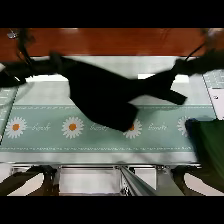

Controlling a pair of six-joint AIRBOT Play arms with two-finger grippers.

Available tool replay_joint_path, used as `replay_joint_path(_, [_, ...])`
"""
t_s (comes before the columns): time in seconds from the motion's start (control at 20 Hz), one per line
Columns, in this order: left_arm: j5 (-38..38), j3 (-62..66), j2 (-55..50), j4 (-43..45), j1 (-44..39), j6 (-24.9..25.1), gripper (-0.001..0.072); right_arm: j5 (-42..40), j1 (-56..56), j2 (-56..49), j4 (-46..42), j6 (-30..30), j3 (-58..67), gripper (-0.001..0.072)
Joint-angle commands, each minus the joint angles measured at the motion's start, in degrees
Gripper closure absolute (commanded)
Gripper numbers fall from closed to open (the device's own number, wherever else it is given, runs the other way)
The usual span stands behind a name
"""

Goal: Fold the shirts.

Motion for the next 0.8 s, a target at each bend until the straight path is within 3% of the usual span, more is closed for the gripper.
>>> replay_joint_path(0.0, [-0.76, 19.02, 2.58, 3.76, 0.22, -4.55, 0.0672, -0.13, -0.52, 6.69, -2.62, 0.74, 16.55, 0.069])
replay_joint_path(0.15, [-2.99, 33.16, 4.33, 6.1, 0.59, -5.75, 0.0672, -1.66, -0.52, 14.14, -3.82, 0.63, 24.79, 0.069])
replay_joint_path(0.35, [-10.64, 47.84, 7.72, 22.4, 0.92, -13.81, 0.0672, -3.34, -0.52, 24.63, -6.38, 0.48, 28.15, 0.069])
replay_joint_path(0.5, [-13.99, 50.1, 13.53, 34.16, 0.87, -18.45, 0.0671, -3.43, -0.52, 30.67, -6.91, 0.66, 28.15, 0.069])
replay_joint_path(0.75, [-22.88, 49.99, 20.72, 38.32, 0.87, -19.87, 0.0671, -1.66, -0.52, 34.6, -5.73, 3.72, 28.13, 0.0689])
